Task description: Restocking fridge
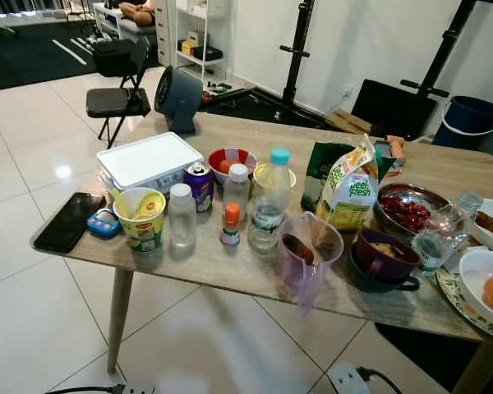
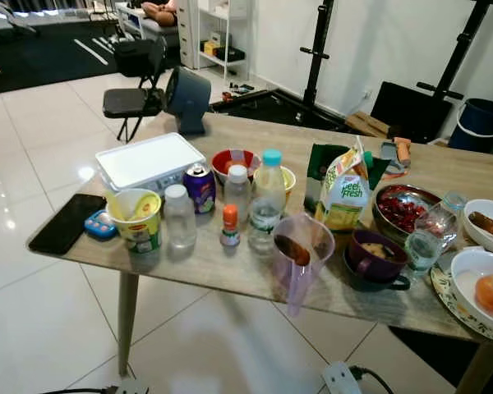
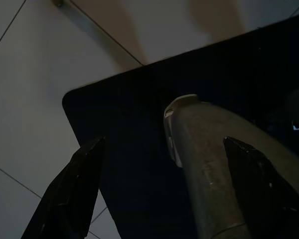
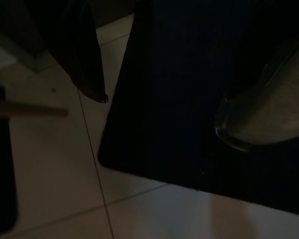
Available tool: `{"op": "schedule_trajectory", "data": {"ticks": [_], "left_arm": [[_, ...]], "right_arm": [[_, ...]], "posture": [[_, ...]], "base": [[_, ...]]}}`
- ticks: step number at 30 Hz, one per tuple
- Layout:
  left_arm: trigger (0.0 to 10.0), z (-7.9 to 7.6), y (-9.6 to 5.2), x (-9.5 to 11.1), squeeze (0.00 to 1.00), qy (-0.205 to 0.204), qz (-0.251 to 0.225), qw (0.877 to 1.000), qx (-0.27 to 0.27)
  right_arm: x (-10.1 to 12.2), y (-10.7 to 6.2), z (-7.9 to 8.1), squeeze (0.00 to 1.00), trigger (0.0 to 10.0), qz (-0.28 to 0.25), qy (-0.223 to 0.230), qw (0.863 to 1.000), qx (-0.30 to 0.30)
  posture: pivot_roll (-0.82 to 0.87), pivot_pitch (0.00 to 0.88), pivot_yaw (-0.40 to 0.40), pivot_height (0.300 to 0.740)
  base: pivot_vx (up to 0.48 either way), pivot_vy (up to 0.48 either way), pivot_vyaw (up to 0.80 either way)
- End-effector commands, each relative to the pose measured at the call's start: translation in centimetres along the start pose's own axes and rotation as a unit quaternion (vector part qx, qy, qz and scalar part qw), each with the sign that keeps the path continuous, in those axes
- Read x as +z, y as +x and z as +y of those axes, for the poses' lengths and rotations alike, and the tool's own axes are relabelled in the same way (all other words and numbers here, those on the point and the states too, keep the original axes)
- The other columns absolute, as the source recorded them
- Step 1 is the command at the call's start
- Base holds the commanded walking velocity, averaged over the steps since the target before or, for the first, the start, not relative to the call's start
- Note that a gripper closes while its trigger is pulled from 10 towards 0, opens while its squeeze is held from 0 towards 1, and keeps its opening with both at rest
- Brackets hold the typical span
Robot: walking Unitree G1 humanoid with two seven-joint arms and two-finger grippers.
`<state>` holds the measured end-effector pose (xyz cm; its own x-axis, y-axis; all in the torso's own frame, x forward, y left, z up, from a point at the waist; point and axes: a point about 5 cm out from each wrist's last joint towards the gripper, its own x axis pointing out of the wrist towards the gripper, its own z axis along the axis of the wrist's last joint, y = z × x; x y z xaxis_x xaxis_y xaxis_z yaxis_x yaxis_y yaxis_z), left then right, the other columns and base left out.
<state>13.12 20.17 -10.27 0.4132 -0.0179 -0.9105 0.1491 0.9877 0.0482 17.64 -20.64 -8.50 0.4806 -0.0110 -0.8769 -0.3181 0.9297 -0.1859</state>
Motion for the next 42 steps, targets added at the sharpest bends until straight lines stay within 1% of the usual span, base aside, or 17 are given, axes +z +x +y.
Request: {"op": "schedule_trajectory", "data": {"ticks": [1, 5, 7, 8, 11, 13, 14, 15, 18, 21, 23, 26, 28, 31, 35, 38, 42], "left_arm": [[10.0, 0.5, -0.3, -1.7, 0.00, -0.004, 0.028, 1.000, 0.008], [10.0, 0.4, -0.5, -2.5, 0.00, 0.002, 0.040, 0.999, 0.005], [10.0, 0.3, -0.4, -2.3, 0.00, 0.003, 0.039, 0.999, 0.004], [10.0, 0.3, -0.4, -2.3, 0.00, 0.003, 0.039, 0.999, 0.004], [10.0, -0.6, -0.1, -1.4, 0.00, 0.010, 0.031, 0.999, -0.008], [10.0, -0.9, 0.0, -1.1, 0.00, 0.016, 0.027, 0.999, -0.013], [10.0, -1.3, 0.2, 0.0, 0.00, 0.042, 0.016, 0.999, -0.022], [10.0, -1.4, 0.3, 0.3, 0.00, 0.049, 0.013, 0.998, -0.024], [10.0, -1.6, 0.4, 0.8, 0.00, 0.051, 0.010, 0.998, -0.027], [10.0, -1.7, 0.4, 1.0, 0.00, 0.057, 0.008, 0.998, -0.030], [10.0, -1.8, 0.4, 1.4, 0.00, 0.070, 0.006, 0.997, -0.032], [10.0, -1.9, 0.5, 1.4, 0.00, 0.070, 0.006, 0.997, -0.031], [10.0, -2.1, 0.4, 1.0, 0.00, 0.062, 0.012, 0.998, -0.027], [10.0, -2.2, 0.4, 0.8, 0.00, 0.060, 0.014, 0.998, -0.027], [10.0, -2.8, 0.4, -0.2, 0.00, 0.048, 0.024, 0.998, -0.030], [10.0, -3.1, 0.3, -0.7, 0.00, 0.041, 0.030, 0.998, -0.031], [10.0, -3.1, 0.3, -0.7, 0.00, 0.039, 0.030, 0.998, -0.030]], "right_arm": [[-0.2, 0.0, 0.0, 0.00, 10.0, 0.006, -0.006, 1.000, 0.001], [0.2, 0.0, 0.1, 0.00, 10.0, -0.003, 0.006, 1.000, 0.000], [-0.5, -0.1, 0.0, 0.00, 10.0, 0.006, 0.018, 1.000, -0.005], [-0.5, -0.1, 0.0, 0.00, 10.0, 0.006, 0.018, 1.000, -0.005], [-1.9, -0.3, -0.3, 0.00, 10.0, 0.023, 0.048, 0.998, -0.019], [-2.1, -0.3, -0.3, 0.00, 10.0, 0.024, 0.058, 0.998, -0.021], [-2.3, -0.3, 0.5, 0.00, 10.0, 0.026, 0.076, 0.997, -0.021], [-2.3, -0.2, 0.7, 0.00, 10.0, 0.027, 0.079, 0.996, -0.021], [-2.4, -0.2, 1.1, 0.00, 10.0, 0.028, 0.084, 0.996, -0.018], [-2.2, -0.2, 1.3, 0.00, 10.0, 0.026, 0.082, 0.996, -0.015], [-1.9, -0.1, 1.6, 0.00, 10.0, 0.024, 0.060, 0.998, -0.007], [-1.9, -0.1, 1.5, 0.00, 10.0, 0.022, 0.052, 0.998, -0.005], [-2.1, -0.2, 1.0, 0.00, 10.0, 0.022, 0.049, 0.999, -0.005], [-2.2, -0.2, 0.8, 0.00, 10.0, 0.023, 0.049, 0.998, -0.007], [-2.6, -0.3, 0.3, 0.00, 10.0, 0.029, 0.049, 0.998, -0.013], [-2.3, -0.4, -0.3, 0.00, 10.0, 0.027, 0.049, 0.998, -0.019], [-1.9, -0.3, -0.5, 0.00, 10.0, 0.019, 0.056, 0.998, -0.019]], "posture": [[0.08, 0.069, -0.065, 0.740], [0.06, 0.048, -0.058, 0.740], [0.05, 0.023, -0.028, 0.740], [0.05, 0.023, -0.028, 0.740], [0.05, 0.000, -0.006, 0.740], [0.05, 0.000, -0.005, 0.740], [0.03, 0.000, 0.007, 0.740], [0.03, 0.000, 0.007, 0.740], [0.02, 0.000, 0.016, 0.740], [0.01, 0.000, 0.014, 0.740], [-0.01, 0.000, 0.010, 0.740], [-0.01, 0.000, 0.003, 0.740], [-0.01, 0.000, -0.013, 0.740], [-0.01, 0.000, -0.013, 0.740], [-0.01, 0.000, -0.027, 0.740], [0.00, 0.000, -0.030, 0.740], [0.01, 0.000, -0.039, 0.740]], "base": [[0.000, 0.000, 0.00], [0.000, 0.000, 0.00], [0.000, 0.000, 0.00], [0.000, 0.000, 0.00], [0.000, 0.000, 0.00], [0.000, 0.000, 0.00], [0.000, 0.000, 0.00], [0.000, 0.000, 0.00], [0.000, 0.000, 0.00], [0.000, 0.000, 0.00], [0.000, 0.000, 0.00], [0.000, 0.000, 0.00], [0.000, 0.000, 0.00], [0.000, 0.000, 0.00], [0.000, 0.000, 0.00], [0.000, 0.000, 0.00], [0.000, 0.000, 0.00]]}}
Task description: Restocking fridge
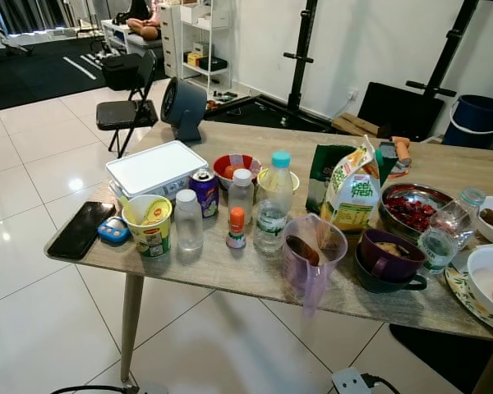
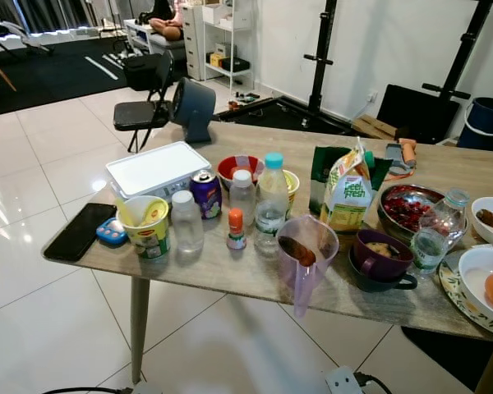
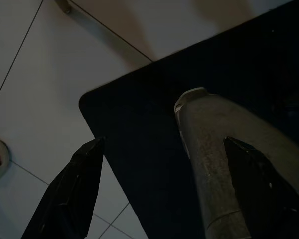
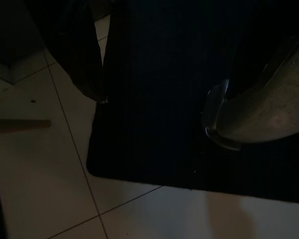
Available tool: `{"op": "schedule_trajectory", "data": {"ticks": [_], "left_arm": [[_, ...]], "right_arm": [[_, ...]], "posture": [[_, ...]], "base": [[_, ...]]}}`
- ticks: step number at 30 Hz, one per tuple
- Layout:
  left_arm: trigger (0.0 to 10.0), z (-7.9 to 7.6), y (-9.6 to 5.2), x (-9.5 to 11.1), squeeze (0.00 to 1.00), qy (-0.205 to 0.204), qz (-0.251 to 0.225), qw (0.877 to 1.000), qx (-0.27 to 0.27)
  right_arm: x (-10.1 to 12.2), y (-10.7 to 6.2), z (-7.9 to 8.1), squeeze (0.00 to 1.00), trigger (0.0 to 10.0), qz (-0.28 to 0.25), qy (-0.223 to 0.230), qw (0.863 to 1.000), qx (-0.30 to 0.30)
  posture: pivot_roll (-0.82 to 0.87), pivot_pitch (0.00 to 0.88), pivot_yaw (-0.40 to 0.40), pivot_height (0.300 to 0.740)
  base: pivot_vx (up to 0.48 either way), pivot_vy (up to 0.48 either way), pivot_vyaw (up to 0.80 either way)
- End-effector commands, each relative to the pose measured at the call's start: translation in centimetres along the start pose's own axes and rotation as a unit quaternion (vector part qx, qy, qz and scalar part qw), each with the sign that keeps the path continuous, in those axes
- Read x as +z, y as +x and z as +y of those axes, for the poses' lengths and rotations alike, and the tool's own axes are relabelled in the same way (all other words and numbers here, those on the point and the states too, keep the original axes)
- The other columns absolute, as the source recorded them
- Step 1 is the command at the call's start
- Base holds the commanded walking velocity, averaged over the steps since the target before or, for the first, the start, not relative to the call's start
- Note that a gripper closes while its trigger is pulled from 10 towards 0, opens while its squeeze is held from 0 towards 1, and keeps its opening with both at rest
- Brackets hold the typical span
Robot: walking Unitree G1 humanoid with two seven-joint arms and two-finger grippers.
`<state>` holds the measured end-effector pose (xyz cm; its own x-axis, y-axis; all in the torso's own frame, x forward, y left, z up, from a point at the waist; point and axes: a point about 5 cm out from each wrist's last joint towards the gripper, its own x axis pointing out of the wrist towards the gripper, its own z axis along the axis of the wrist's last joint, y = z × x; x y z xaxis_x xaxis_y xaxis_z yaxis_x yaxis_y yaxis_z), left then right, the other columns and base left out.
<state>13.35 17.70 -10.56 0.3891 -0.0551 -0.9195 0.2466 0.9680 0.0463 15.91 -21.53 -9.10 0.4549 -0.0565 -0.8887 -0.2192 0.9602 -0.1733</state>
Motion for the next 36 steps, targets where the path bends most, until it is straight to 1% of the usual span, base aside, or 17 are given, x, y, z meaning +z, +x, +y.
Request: {"op": "schedule_trajectory", "data": {"ticks": [1, 5, 10, 14, 16, 19, 27, 36], "left_arm": [[10.0, -0.78, -0.01, -1.01, 0.00, -0.007, 0.019, 1.000, -0.009], [10.0, -0.63, 0.02, -0.68, 0.00, -0.014, 0.013, 1.000, -0.004], [10.0, -0.65, 0.00, -0.80, 0.00, -0.017, 0.014, 1.000, -0.002], [10.0, -0.73, -0.04, -1.19, 0.00, -0.013, 0.021, 1.000, -0.003], [10.0, -0.75, -0.08, -1.54, 0.00, -0.015, 0.027, 1.000, -0.001], [10.0, -0.68, -0.08, -1.51, 0.00, -0.015, 0.027, 1.000, -0.001], [10.0, -0.43, -0.04, -0.96, 0.00, -0.017, 0.020, 1.000, -0.004], [10.0, -0.32, -0.05, -1.03, 0.00, -0.006, 0.027, 1.000, -0.005]], "right_arm": [[0.13, -0.01, -0.31, 0.00, 10.0, 0.000, 0.002, 1.000, -0.002], [0.14, 0.01, -0.20, 0.00, 10.0, 0.006, -0.015, 1.000, 0.002], [0.36, 0.07, 0.10, 0.00, 10.0, 0.007, -0.024, 1.000, 0.007], [0.58, 0.10, 0.14, 0.00, 10.0, 0.004, -0.022, 1.000, 0.006], [0.49, 0.09, 0.08, 0.00, 10.0, 0.004, -0.019, 1.000, 0.004], [0.33, 0.07, 0.08, 0.00, 10.0, 0.006, -0.018, 1.000, 0.003], [-0.16, 0.03, 0.29, 0.00, 10.0, 0.012, -0.018, 1.000, 0.005], [-0.04, 0.06, 0.40, 0.00, 10.0, 0.010, -0.016, 1.000, 0.006]], "posture": [[0.02, 0.000, -0.045, 0.740], [0.03, 0.000, -0.052, 0.740], [0.03, 0.000, -0.053, 0.740], [0.03, 0.000, -0.049, 0.740], [0.02, 0.000, -0.048, 0.740], [0.02, 0.000, -0.049, 0.740], [0.02, 0.000, -0.039, 0.740], [0.01, 0.000, -0.027, 0.740]], "base": [[0.000, 0.000, 0.00], [0.000, 0.000, -0.10], [0.000, 0.000, -0.80], [0.000, 0.000, -0.80], [0.000, 0.000, 0.00], [0.000, 0.000, 0.00], [0.000, 0.000, 0.00], [0.000, -0.405, 0.00]]}}
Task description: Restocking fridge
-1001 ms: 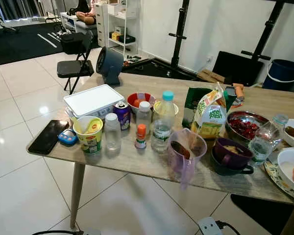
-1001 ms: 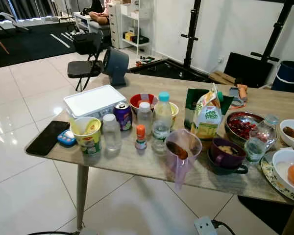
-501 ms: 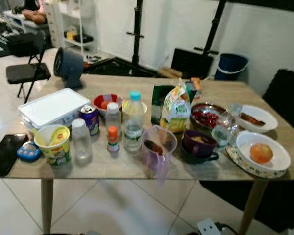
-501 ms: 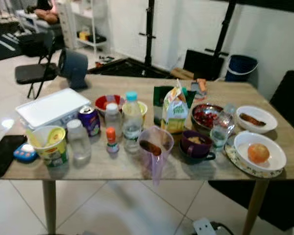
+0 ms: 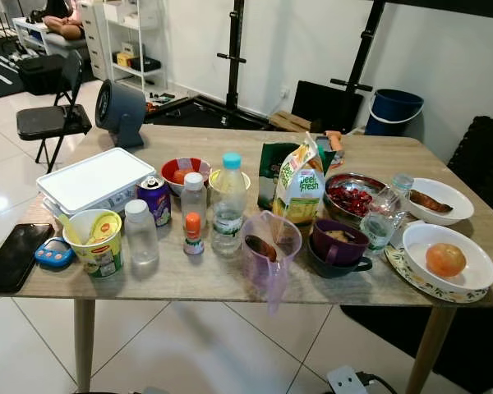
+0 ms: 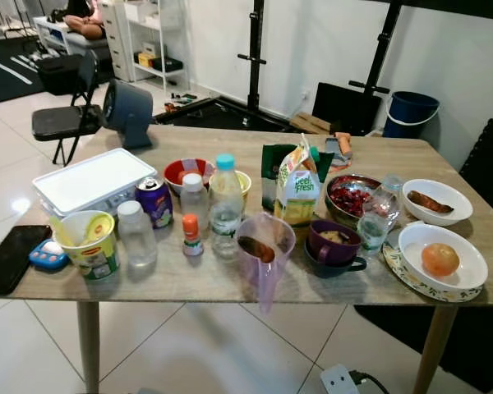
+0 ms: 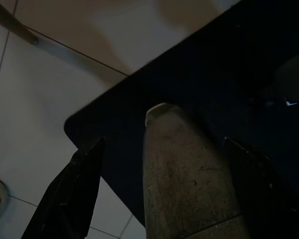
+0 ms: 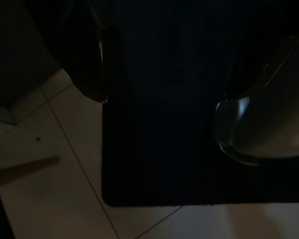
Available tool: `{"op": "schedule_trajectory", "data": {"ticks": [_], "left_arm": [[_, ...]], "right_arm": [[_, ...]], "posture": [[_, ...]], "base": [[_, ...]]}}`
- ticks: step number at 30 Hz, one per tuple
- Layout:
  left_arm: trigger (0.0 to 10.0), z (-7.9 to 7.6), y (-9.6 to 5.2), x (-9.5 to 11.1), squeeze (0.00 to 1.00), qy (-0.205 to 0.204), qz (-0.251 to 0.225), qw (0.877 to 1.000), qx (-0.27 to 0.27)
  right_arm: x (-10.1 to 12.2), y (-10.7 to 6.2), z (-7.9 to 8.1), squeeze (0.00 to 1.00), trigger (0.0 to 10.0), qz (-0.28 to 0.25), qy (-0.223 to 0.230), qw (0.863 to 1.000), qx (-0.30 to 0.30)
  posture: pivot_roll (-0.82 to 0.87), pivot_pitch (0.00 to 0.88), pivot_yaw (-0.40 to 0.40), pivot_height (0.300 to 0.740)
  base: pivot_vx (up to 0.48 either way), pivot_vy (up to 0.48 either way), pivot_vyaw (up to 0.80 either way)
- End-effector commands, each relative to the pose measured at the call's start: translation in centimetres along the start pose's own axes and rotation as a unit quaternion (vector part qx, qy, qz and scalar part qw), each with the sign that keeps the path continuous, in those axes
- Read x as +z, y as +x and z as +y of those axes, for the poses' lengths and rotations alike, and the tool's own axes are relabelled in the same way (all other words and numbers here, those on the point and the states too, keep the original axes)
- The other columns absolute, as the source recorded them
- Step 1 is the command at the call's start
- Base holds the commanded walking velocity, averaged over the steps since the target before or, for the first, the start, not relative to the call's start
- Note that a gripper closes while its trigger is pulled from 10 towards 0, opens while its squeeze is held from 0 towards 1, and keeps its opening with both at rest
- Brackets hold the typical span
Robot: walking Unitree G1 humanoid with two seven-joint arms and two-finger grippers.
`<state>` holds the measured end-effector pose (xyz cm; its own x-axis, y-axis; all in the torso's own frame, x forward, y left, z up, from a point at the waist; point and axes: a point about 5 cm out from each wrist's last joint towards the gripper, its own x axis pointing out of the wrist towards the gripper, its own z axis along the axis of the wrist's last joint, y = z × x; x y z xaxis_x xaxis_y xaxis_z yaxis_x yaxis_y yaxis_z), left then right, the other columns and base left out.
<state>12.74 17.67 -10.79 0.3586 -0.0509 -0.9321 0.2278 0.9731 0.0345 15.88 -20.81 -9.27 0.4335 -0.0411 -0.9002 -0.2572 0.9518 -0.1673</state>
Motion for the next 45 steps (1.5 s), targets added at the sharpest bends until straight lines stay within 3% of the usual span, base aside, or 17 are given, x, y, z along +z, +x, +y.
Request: {"op": "schedule_trajectory", "data": {"ticks": [1, 18, 45], "left_arm": [[10.0, -0.1, 0.0, -0.4, 0.00, 0.006, 0.012, 1.000, -0.003], [10.0, -0.3, 0.0, -0.1, 0.00, 0.012, 0.009, 1.000, -0.008], [10.0, -0.7, 0.1, 0.0, 0.00, 0.010, 0.008, 1.000, -0.011]], "right_arm": [[-0.2, -0.1, -0.4, 0.00, 10.0, 0.001, 0.001, 1.000, -0.006], [-0.4, -0.1, -0.8, 0.00, 10.0, 0.003, 0.002, 1.000, -0.011], [-1.3, -0.4, -2.0, 0.00, 10.0, 0.009, 0.029, 0.999, -0.043]], "posture": [[0.01, 0.000, -0.027, 0.740], [0.00, 0.000, -0.030, 0.740], [-0.02, 0.000, -0.017, 0.740]], "base": [[0.000, -0.412, 0.00], [0.000, -0.378, 0.00], [0.000, 0.000, 0.00]]}}
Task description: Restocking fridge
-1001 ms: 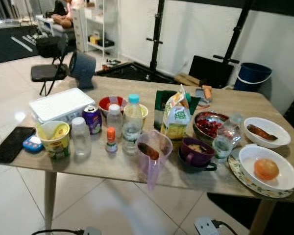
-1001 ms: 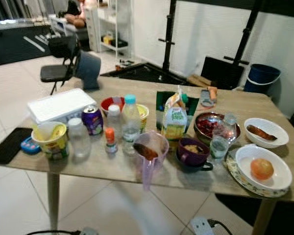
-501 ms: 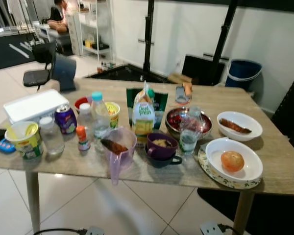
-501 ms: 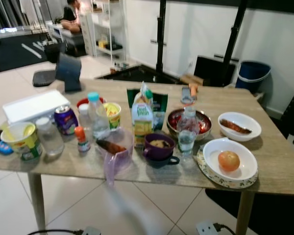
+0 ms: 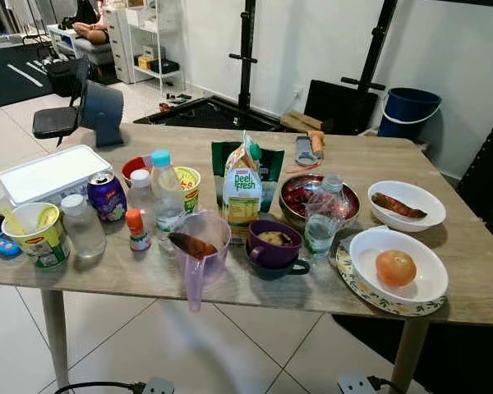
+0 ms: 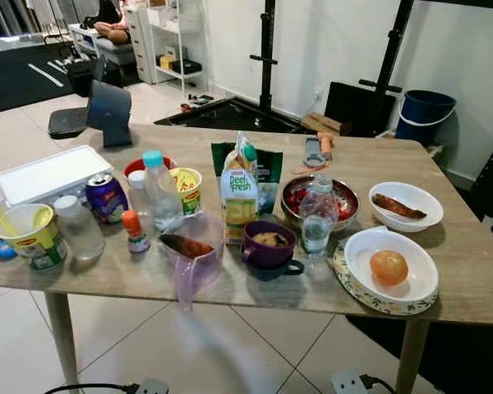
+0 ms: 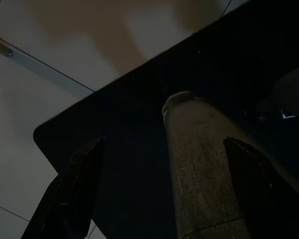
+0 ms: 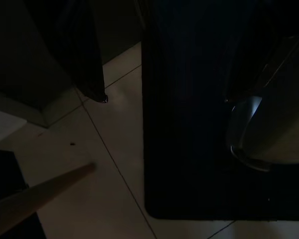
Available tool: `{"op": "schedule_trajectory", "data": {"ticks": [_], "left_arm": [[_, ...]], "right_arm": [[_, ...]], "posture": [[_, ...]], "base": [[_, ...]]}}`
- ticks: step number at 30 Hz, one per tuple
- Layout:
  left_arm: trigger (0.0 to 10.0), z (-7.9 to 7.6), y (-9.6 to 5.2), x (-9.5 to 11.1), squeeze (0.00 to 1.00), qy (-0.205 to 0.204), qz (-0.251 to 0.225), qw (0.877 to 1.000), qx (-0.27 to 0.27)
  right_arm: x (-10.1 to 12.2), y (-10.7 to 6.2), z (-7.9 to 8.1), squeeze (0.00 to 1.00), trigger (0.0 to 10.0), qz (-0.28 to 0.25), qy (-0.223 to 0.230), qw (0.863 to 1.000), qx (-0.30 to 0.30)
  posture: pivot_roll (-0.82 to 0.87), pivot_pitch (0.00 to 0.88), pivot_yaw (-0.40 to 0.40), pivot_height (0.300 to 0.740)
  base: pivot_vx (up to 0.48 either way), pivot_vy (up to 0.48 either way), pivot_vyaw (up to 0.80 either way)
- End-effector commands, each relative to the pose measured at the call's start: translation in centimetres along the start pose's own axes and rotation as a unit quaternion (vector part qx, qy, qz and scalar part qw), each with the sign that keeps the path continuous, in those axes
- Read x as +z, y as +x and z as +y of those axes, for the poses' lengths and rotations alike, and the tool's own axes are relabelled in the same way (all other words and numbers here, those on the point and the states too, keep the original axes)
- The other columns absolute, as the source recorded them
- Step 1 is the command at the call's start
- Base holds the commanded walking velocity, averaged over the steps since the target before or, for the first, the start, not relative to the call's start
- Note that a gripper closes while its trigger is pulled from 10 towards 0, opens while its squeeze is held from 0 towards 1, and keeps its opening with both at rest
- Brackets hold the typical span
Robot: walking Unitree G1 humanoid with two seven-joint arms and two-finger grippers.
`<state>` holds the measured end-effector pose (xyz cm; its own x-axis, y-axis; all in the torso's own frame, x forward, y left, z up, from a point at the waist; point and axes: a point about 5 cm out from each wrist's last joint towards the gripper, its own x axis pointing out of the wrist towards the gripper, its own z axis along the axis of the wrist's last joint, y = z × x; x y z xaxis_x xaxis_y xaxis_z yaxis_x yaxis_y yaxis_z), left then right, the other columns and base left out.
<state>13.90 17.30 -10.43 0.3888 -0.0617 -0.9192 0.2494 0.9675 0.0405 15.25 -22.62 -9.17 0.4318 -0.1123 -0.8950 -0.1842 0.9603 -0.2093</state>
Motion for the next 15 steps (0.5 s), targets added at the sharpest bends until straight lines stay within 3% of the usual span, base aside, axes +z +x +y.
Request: {"op": "schedule_trajectory", "data": {"ticks": [1, 8, 12, 13, 15], "left_arm": [[10.0, -0.7, 0.0, -1.2, 0.00, -0.001, 0.025, 1.000, -0.010], [10.0, -0.8, 0.0, -1.2, 0.00, -0.002, 0.025, 1.000, -0.012], [10.0, -1.0, 0.0, -1.3, 0.00, 0.001, 0.026, 1.000, -0.015], [10.0, -1.0, 0.0, -1.3, 0.00, 0.001, 0.026, 1.000, -0.015], [10.0, -1.0, 0.0, -1.3, 0.00, 0.005, 0.027, 0.999, -0.017]], "right_arm": [[-0.3, -0.1, -1.0, 0.00, 10.0, -0.002, 0.013, 1.000, -0.022], [-1.1, -0.6, -3.8, 0.00, 10.0, -0.006, 0.067, 0.995, -0.069], [-1.4, -1.2, -6.4, 0.00, 10.0, -0.015, 0.094, 0.990, -0.107], [-1.4, -1.2, -6.4, 0.00, 10.0, -0.015, 0.094, 0.990, -0.107], [-1.2, -1.5, -7.7, 0.00, 10.0, -0.032, 0.125, 0.984, -0.124]], "posture": [[-0.03, 0.000, -0.017, 0.740], [-0.03, 0.000, -0.018, 0.740], [-0.06, 0.000, -0.012, 0.740], [-0.06, 0.000, -0.012, 0.740], [-0.07, 0.000, -0.005, 0.740]], "base": [[0.000, 0.000, 0.00], [0.000, 0.000, 0.00], [0.000, 0.000, 0.00], [0.000, 0.000, 0.00], [0.000, 0.000, 0.00]]}}
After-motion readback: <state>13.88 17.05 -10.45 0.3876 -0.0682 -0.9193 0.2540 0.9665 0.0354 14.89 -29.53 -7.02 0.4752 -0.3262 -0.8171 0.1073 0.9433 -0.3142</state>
